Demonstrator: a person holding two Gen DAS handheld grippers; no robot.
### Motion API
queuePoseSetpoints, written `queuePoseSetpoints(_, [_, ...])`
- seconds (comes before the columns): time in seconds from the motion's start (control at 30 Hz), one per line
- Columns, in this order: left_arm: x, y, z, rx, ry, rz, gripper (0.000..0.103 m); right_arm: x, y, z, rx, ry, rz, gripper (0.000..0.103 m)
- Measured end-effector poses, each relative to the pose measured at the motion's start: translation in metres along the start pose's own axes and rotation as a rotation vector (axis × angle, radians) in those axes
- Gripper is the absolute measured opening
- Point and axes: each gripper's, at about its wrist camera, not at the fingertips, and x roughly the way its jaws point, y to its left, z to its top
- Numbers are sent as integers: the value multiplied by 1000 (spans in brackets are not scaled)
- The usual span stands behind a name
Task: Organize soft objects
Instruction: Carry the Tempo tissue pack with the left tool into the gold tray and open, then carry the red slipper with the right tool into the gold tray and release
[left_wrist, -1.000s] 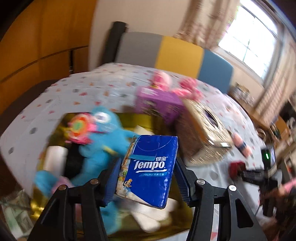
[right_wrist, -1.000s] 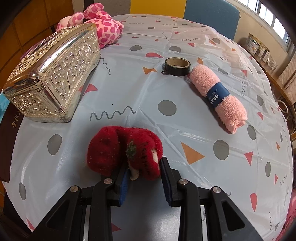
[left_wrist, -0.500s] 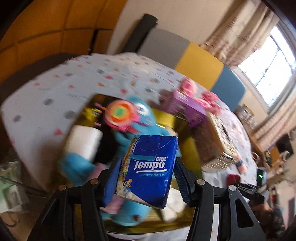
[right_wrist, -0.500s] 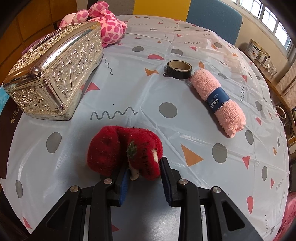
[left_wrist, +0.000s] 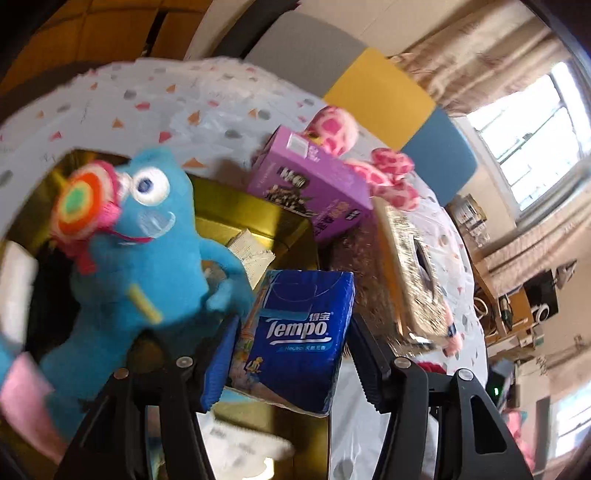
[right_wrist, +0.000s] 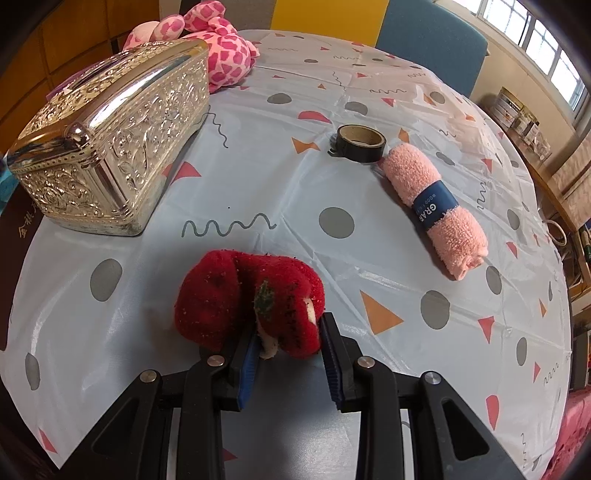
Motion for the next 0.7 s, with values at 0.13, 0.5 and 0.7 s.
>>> queuePoseSetpoints(0.13, [27, 7, 6, -52, 35, 9, 63, 0, 1, 0, -12, -1, -7, 31])
queuePoseSetpoints(0.5, [-7, -5, -8, 114, -34, 79, 70, -1, 0, 0, -15, 1, -11, 31])
queuePoseSetpoints(0.7, [-29, -3, -30, 224, -71, 164, 70, 0, 1, -1, -19, 2, -17, 31])
